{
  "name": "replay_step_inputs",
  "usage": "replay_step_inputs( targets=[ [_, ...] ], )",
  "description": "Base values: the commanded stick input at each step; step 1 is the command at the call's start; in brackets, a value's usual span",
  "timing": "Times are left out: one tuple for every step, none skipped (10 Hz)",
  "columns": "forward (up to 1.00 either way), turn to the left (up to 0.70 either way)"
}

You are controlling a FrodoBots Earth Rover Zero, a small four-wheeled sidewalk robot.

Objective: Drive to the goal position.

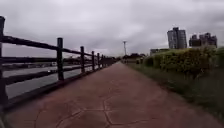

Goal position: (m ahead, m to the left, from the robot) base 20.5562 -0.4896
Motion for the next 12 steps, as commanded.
replay_step_inputs(
  targets=[
    [1.00, 0.00],
    [1.00, 0.00],
    [1.00, 0.00],
    [1.00, 0.00],
    [1.00, 0.00],
    [1.00, 0.00],
    [1.00, 0.00],
    [1.00, 0.00],
    [1.00, 0.00],
    [1.00, 0.00],
    [1.00, 0.00],
    [1.00, 0.00]
  ],
)
